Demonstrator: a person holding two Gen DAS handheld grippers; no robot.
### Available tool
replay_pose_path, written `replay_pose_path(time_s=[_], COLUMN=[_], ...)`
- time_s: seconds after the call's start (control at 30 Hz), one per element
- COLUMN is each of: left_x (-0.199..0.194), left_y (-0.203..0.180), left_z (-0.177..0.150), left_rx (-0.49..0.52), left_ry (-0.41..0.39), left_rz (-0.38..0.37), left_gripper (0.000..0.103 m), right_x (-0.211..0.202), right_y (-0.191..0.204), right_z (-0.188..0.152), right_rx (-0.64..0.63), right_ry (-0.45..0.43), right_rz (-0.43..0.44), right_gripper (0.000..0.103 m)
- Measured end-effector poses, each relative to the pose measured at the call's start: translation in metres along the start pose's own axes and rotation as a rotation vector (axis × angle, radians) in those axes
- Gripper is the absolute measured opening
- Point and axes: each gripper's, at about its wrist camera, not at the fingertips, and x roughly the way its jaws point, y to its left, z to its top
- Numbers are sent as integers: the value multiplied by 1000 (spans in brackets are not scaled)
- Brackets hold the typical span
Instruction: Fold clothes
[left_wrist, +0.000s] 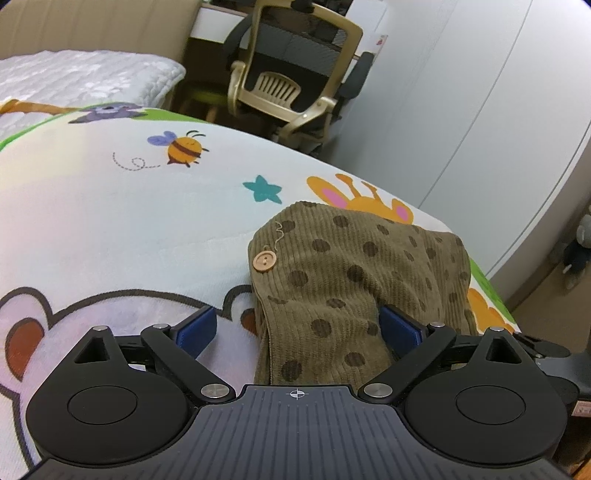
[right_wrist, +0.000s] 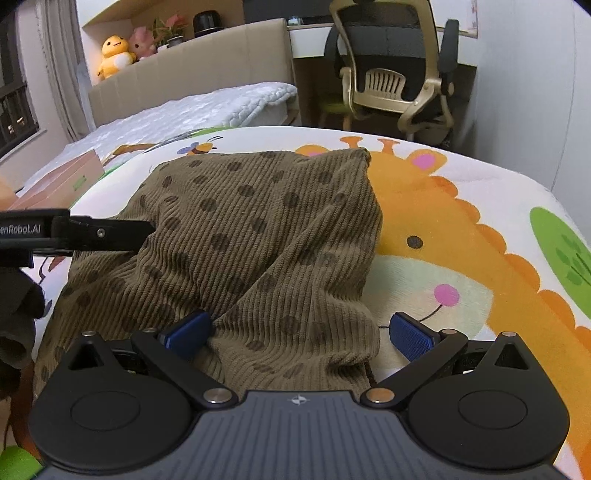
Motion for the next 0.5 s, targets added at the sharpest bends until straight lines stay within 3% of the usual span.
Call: replay_pose_path(time_s=[0.23, 0.5], left_x=[-6, -25], left_y=[-5, -11], left_z=[2, 30], left_rx=[4, 65], left_ry=[-5, -100], left_rz=[0, 66], left_gripper=[98, 98], right_x=[-1, -13], right_y=[-3, -9], right_z=[0, 5], right_rx=[9, 5], right_ry=[-9, -20], right_rz=[14, 13], right_gripper=[103, 103])
